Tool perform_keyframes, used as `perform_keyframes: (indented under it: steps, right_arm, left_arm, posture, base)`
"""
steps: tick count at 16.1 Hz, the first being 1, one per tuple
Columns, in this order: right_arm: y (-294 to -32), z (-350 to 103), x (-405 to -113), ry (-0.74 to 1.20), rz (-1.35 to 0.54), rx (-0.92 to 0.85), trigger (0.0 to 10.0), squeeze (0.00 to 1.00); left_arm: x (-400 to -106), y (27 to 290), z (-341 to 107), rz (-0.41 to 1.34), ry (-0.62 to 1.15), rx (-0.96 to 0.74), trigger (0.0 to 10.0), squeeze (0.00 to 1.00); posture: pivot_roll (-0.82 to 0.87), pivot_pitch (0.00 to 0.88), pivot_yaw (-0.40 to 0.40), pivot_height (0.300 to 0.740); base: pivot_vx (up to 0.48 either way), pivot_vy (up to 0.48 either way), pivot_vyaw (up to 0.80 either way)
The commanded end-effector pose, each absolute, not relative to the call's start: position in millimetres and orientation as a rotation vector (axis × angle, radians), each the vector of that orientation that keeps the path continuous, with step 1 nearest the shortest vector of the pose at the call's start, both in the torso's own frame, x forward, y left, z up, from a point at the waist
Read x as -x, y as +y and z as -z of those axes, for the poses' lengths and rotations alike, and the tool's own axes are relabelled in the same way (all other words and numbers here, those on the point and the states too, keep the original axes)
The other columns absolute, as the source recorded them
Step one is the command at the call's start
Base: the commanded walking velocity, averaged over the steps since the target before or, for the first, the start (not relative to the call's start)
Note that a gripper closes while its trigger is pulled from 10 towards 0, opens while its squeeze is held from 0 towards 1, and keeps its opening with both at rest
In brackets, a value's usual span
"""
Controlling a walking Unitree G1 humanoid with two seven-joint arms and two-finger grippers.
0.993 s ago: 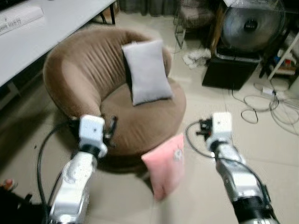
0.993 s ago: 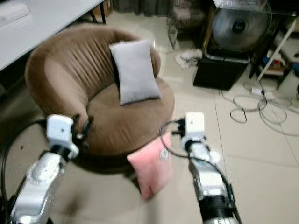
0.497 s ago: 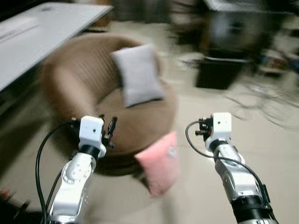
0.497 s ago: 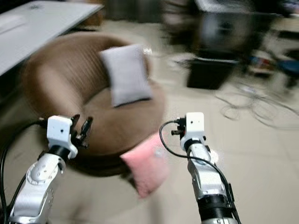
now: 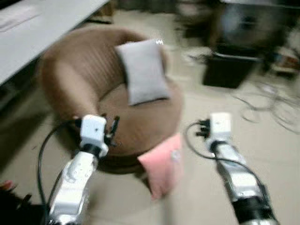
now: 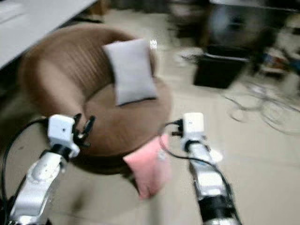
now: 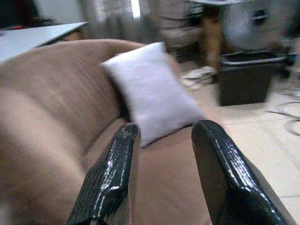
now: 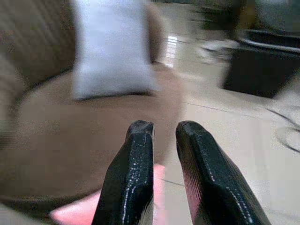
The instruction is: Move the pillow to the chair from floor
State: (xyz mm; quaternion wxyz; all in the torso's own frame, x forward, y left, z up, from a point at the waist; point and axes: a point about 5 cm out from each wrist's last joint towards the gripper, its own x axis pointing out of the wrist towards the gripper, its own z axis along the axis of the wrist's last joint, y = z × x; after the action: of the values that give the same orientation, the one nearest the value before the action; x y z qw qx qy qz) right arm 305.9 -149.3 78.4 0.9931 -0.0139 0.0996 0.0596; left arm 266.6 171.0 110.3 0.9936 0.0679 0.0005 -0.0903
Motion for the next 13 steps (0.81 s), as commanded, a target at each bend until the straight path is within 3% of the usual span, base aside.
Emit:
perform_keyframes:
  steps: [1, 7, 13]
  right_arm:
    - [-160.2, -79.7, -304.9, 0.19, -0.086, 0.028, 10.0, 0.0]
    - [-161.8, -79.3, -305.5, 0.194, -0.079, 0.032, 10.0, 0.0]
    - [-158.7, -78.5, -306.0, 0.194, -0.093, 0.027, 10.0, 0.0]
  left_arm:
    - [-267.9, 167.6, -113.0, 0.194, -0.013, -0.138, 10.0, 0.0]
    - [-267.6, 168.5, -111.9, 0.191, -0.008, -0.138, 10.0, 0.0]
    - [-265.3, 173.7, -109.1, 0.164, -0.009, -0.118, 10.0, 0.0]
  posture:
    - [0.06, 0.0, 0.027, 0.74]
    - [0.06, 0.0, 0.028, 0.74]
    - [0.07, 0.0, 0.019, 0.74]
  base:
    - [0.319, 0.0, 0.0]
    - [0.319, 0.0, 0.0]
    - [0.0, 0.0, 0.0]
